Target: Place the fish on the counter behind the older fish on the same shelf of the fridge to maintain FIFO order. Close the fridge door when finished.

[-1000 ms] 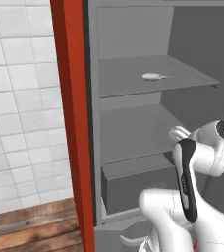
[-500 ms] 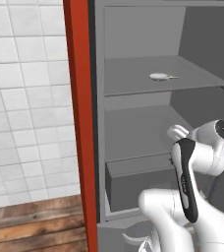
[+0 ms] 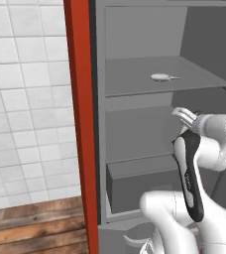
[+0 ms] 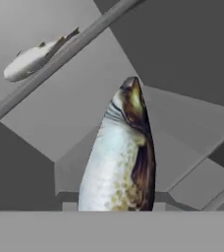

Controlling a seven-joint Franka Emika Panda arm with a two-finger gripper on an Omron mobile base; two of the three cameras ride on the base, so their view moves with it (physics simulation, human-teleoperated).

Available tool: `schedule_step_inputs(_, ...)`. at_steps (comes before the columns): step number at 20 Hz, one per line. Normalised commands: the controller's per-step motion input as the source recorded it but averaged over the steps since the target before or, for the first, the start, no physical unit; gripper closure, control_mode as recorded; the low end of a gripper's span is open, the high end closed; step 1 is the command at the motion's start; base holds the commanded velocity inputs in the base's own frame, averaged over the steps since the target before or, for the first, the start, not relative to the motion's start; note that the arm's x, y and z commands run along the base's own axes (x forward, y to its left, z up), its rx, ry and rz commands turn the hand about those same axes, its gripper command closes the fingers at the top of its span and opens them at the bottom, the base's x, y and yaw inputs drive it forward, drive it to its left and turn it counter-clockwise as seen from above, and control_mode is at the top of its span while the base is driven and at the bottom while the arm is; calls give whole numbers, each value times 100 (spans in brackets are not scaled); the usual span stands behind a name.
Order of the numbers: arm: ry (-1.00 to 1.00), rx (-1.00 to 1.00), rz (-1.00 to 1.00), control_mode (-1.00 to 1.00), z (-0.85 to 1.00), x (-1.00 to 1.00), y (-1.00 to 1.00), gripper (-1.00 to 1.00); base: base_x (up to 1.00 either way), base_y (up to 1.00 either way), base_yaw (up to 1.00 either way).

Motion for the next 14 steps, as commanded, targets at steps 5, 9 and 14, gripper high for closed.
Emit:
schedule_step_inputs(5, -6, -6, 0, -100, 88, 39, 5, 100, 0, 0, 0)
schedule_step_inputs(9, -4, -6, -1, -100, 96, 10, -2, 100, 0, 0, 0)
schedule_step_inputs(14, -8, -2, -1, -100, 51, 14, 4, 100, 0, 0, 0)
